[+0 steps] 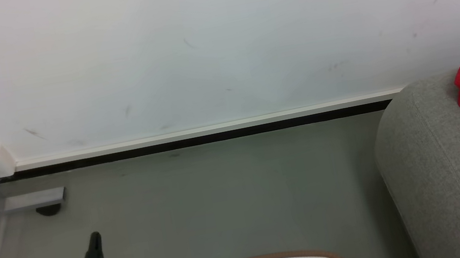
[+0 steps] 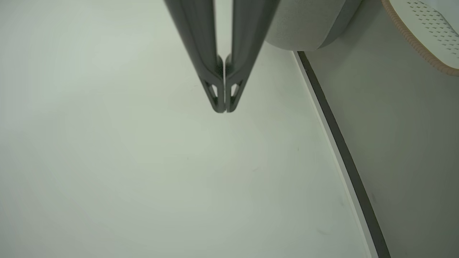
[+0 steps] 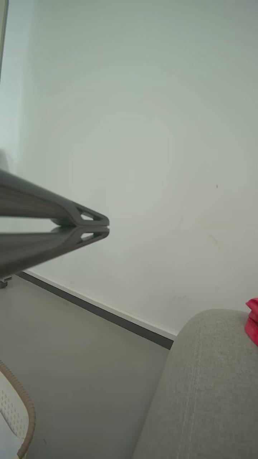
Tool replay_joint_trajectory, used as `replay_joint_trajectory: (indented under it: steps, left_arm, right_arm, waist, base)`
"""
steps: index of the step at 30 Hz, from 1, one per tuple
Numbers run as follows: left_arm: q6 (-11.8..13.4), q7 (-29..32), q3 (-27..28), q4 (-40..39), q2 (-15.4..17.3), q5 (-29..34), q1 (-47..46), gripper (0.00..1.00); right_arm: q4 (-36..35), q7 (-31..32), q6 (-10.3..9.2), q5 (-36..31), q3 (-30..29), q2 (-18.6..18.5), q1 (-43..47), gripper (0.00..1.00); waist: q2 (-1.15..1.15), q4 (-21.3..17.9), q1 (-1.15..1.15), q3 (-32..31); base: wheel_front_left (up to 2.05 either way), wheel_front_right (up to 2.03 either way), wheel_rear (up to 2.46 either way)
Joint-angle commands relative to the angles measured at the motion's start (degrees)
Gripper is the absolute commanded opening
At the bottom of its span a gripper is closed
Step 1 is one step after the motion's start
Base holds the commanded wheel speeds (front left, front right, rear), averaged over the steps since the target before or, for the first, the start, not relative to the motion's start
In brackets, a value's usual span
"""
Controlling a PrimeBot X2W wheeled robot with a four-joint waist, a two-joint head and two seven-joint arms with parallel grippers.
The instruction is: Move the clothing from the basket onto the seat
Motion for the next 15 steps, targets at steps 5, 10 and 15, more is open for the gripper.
replay_joint_trajectory:
  steps: [5,10,15]
  left_arm:
    - [0.1,0.6,0.3,-0.1,0.1,-2.6,-0.8,0.00]
    - [0.1,1.2,0.5,0.0,0.0,-4.6,-1.0,0.00]
    - [0.1,1.3,0.5,0.0,0.0,-4.8,-1.0,0.00]
  right_arm:
    - [-0.4,0.4,-0.11,3.0,-0.3,-0.5,-0.9,0.00]
    - [-0.5,0.6,-0.12,5.0,-0.5,-0.7,-0.9,0.00]
    - [-0.5,0.6,-0.12,5.2,-0.4,-0.8,-0.9,0.00]
  waist:
    - [0.00,0.2,0.00,0.0]
    - [0.00,0.3,0.00,0.0]
    - [0.00,0.4,0.00,0.0]
  base:
    - [0.00,0.00,0.00]
    - [0.00,0.00,0.00]
    - [0.00,0.00,0.00]
